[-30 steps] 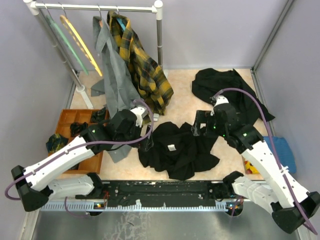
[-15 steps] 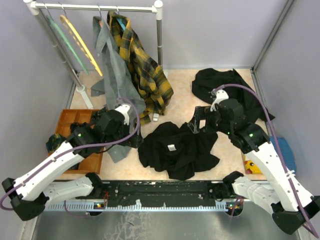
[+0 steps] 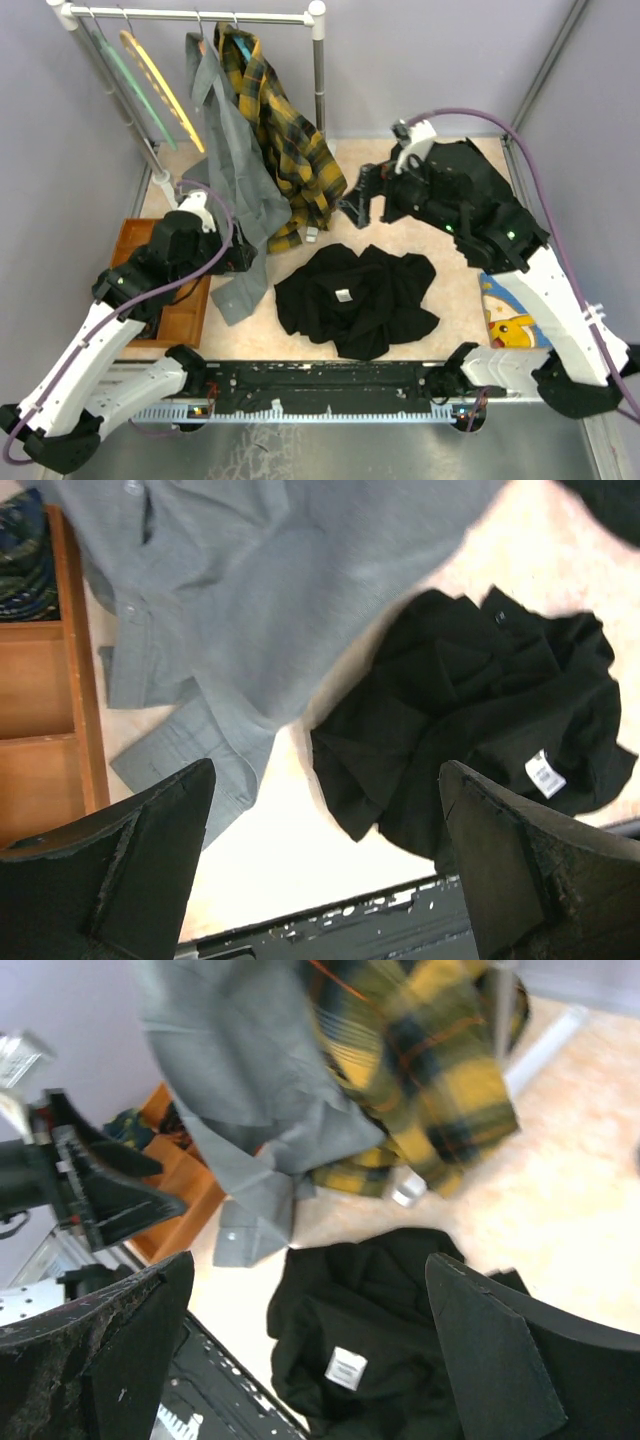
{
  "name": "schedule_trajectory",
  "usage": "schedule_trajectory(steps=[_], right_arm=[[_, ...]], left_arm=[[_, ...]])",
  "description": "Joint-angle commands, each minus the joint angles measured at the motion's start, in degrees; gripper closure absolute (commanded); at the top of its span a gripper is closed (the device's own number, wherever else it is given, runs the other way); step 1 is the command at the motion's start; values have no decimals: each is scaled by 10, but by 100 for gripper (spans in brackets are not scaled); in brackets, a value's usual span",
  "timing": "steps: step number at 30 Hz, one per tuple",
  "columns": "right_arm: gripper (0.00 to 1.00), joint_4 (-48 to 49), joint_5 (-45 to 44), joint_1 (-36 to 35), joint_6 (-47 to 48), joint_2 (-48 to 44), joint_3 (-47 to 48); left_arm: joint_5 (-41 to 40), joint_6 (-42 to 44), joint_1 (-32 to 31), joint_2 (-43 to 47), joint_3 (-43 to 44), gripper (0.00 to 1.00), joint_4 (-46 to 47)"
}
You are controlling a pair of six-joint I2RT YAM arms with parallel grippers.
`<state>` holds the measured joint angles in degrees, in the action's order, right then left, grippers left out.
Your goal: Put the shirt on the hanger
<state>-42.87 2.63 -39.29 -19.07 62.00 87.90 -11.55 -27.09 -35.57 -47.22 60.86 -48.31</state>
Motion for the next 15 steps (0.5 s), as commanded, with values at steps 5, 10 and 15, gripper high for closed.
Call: schedule_trajectory(steps=[5, 10, 15], right_arm=[[5, 52, -41, -101, 11, 133, 171], [10, 75, -41, -144, 18, 223, 281], [18, 125, -40, -173, 23, 317, 374]], left_arm=[[18, 22, 100, -4, 15, 2, 23], [43, 32, 180, -1, -7, 2, 20], [61, 40, 256, -2, -32, 5, 17]])
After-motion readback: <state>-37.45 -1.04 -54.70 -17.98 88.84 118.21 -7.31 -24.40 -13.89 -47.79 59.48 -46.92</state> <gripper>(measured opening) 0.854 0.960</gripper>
